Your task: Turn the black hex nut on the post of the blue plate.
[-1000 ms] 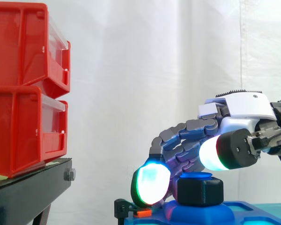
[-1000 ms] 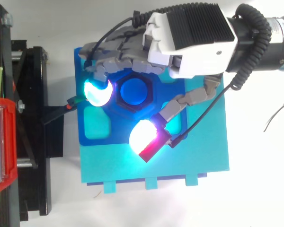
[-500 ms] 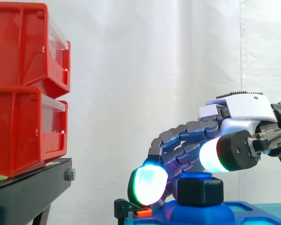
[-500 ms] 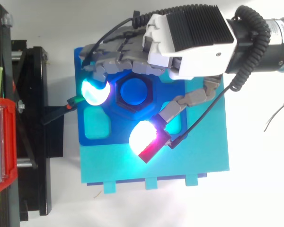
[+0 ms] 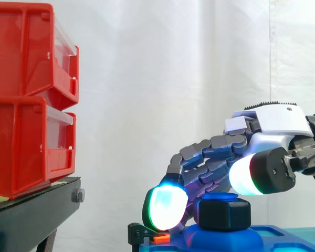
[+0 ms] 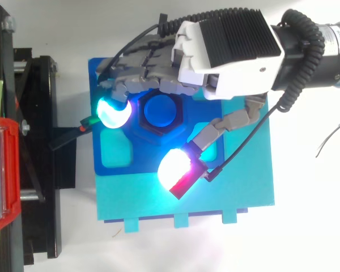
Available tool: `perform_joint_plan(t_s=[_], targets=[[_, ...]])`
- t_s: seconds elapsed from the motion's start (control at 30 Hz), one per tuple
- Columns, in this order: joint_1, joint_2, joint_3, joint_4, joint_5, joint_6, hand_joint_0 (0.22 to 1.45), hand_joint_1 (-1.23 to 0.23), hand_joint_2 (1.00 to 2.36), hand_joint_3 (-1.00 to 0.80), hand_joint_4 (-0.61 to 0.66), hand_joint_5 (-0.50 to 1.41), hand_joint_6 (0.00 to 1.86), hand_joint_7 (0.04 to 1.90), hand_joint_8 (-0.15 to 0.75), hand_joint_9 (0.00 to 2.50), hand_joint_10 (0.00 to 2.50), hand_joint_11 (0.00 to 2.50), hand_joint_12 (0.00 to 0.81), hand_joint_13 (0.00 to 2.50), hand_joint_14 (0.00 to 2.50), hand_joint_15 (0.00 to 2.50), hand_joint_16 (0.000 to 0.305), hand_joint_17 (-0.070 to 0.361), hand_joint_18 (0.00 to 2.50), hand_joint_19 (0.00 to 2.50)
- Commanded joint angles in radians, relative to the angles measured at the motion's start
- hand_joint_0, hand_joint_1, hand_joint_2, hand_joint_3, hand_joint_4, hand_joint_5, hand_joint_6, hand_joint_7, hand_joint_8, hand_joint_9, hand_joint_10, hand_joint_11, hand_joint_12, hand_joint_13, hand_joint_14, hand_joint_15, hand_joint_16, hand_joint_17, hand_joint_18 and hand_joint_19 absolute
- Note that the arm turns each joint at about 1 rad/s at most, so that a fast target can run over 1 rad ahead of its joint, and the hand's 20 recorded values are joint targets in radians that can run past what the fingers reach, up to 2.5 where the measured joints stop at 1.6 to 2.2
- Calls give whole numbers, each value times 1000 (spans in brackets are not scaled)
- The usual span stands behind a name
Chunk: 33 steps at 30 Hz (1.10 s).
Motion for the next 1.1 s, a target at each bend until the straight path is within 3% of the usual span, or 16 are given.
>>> perform_joint_plan(t_s=[0.0,0.17,0.9,1.07], targets=[[-5,1,18,-11,-11,3,407,-536,1000,-500,539,-273,504,928,524,346,5,232,638,534,0,604,79,178,424,71],[-8,0,44,-49,-21,1,408,-537,1000,-500,537,-274,505,930,521,347,5,233,636,532,1,607,79,177,429,89],[-20,0,44,-59,-21,0,417,-440,1000,-500,553,-282,505,1010,540,374,6,267,640,543,0,635,79,177,412,13],[-22,0,44,-63,-21,-4,429,-492,1000,-500,539,-279,505,1038,539,381,5,257,635,548,0,639,77,174,434,63]])
